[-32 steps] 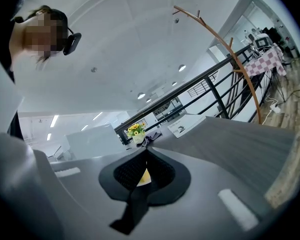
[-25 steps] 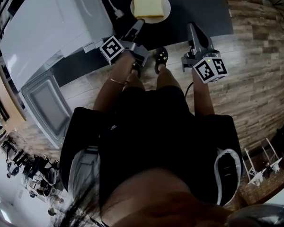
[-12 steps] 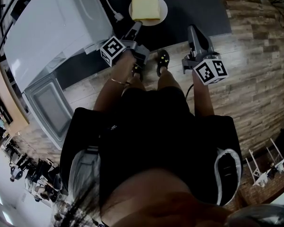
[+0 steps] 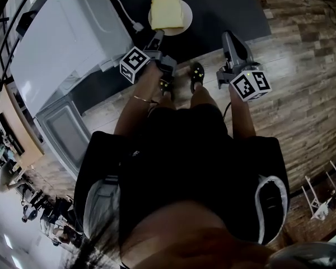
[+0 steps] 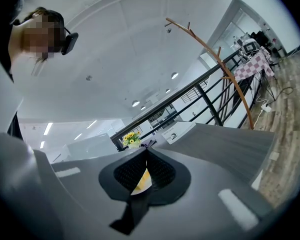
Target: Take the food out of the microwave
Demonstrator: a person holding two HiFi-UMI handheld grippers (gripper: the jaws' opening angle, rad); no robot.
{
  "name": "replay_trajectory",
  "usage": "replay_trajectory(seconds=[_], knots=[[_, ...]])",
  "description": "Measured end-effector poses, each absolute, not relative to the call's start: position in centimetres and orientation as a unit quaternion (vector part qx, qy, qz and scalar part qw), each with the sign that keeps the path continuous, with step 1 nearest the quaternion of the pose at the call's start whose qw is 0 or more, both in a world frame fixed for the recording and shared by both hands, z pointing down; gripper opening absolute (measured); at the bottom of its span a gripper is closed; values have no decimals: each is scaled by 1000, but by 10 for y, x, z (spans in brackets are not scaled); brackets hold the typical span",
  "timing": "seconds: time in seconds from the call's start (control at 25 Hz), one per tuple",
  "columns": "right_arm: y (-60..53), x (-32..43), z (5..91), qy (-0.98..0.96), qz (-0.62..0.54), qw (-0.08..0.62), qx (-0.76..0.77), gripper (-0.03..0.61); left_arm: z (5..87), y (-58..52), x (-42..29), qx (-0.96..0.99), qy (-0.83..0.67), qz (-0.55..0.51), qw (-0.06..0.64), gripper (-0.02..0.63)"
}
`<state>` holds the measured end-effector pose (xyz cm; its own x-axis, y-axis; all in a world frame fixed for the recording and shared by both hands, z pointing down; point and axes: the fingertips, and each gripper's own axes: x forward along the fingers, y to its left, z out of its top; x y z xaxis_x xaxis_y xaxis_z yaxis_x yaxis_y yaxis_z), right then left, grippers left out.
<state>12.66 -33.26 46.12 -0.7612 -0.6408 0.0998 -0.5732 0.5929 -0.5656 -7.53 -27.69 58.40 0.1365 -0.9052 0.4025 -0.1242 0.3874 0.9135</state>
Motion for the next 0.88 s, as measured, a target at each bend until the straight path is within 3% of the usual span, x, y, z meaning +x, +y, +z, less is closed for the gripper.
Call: replay_trajectory(seconds=[0.36, 0.6, 0.88], knots=[[-332, 135, 461, 888, -297, 62, -346, -5, 586, -277, -77, 448, -599, -285, 599, 72], [-328, 136, 459, 887, -298, 65, -347, -5, 580, -277, -77, 461, -596, -285, 592, 161], [-322, 139, 457, 887, -296, 69, -348, -5, 577, -273, -73, 464, -588, -293, 594, 184]])
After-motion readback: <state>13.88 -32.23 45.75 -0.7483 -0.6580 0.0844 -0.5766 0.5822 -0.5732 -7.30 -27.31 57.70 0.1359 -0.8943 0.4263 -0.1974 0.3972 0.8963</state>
